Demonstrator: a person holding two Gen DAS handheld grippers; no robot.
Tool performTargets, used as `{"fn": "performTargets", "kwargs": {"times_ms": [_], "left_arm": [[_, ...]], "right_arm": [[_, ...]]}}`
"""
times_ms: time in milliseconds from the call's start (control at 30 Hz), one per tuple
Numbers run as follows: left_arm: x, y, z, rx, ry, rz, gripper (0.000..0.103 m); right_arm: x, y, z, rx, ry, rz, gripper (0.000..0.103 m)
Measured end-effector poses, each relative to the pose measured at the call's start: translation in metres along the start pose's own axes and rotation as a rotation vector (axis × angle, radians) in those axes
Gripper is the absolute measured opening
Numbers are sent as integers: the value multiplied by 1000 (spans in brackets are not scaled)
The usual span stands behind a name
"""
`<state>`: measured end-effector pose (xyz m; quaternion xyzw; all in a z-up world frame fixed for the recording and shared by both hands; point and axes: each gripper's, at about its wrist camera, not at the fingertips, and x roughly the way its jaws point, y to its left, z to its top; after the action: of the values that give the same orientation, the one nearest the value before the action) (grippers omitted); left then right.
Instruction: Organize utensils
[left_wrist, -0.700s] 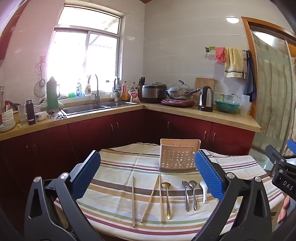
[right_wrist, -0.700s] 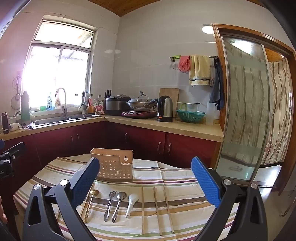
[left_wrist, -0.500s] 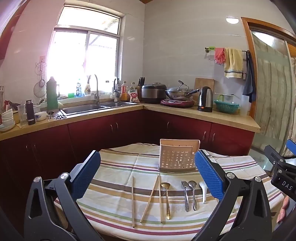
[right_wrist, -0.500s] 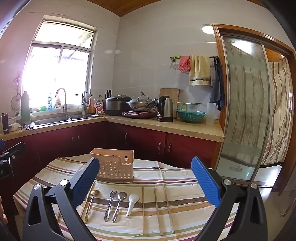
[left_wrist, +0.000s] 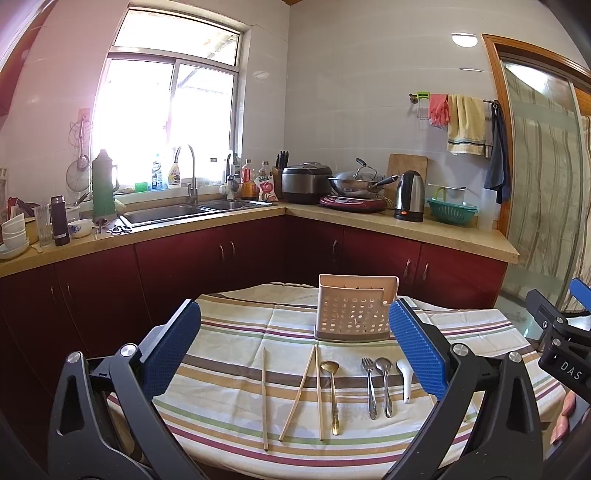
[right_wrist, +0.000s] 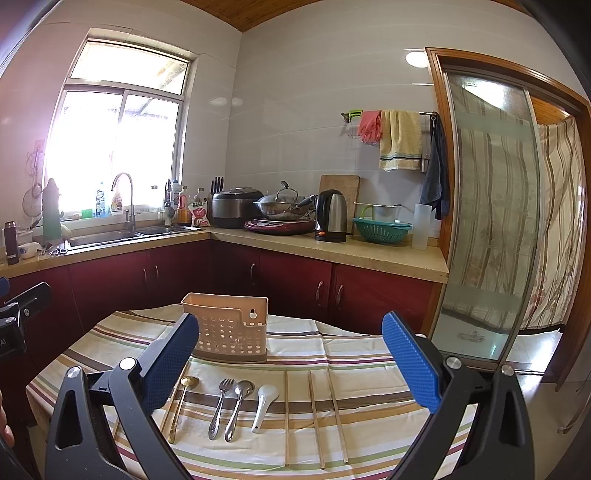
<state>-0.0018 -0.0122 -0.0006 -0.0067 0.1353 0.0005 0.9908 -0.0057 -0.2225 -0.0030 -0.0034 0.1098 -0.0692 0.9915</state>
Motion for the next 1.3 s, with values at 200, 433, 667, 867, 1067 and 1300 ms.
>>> {"fn": "performTargets", "kwargs": {"times_ms": [200,433,667,867,1067,1300], "left_arm": [[1,-2,2,0,0,0,99],[2,9,-2,-4,6,-5,99],[3,9,-2,-5,8,-6,99],[3,11,-3,-6,8,-8,99],[3,11,-2,-8,10,-7,99],[3,11,-3,-7,9,-7,99]], "right_arm": [[0,0,0,0,1,1,97],[0,1,0,-2,1,0,97],[0,1,0,-3,2,0,97],[0,0,0,-3,2,1,97],[0,1,0,-4,2,1,97],[0,2,0,-4,3,2,97]]}}
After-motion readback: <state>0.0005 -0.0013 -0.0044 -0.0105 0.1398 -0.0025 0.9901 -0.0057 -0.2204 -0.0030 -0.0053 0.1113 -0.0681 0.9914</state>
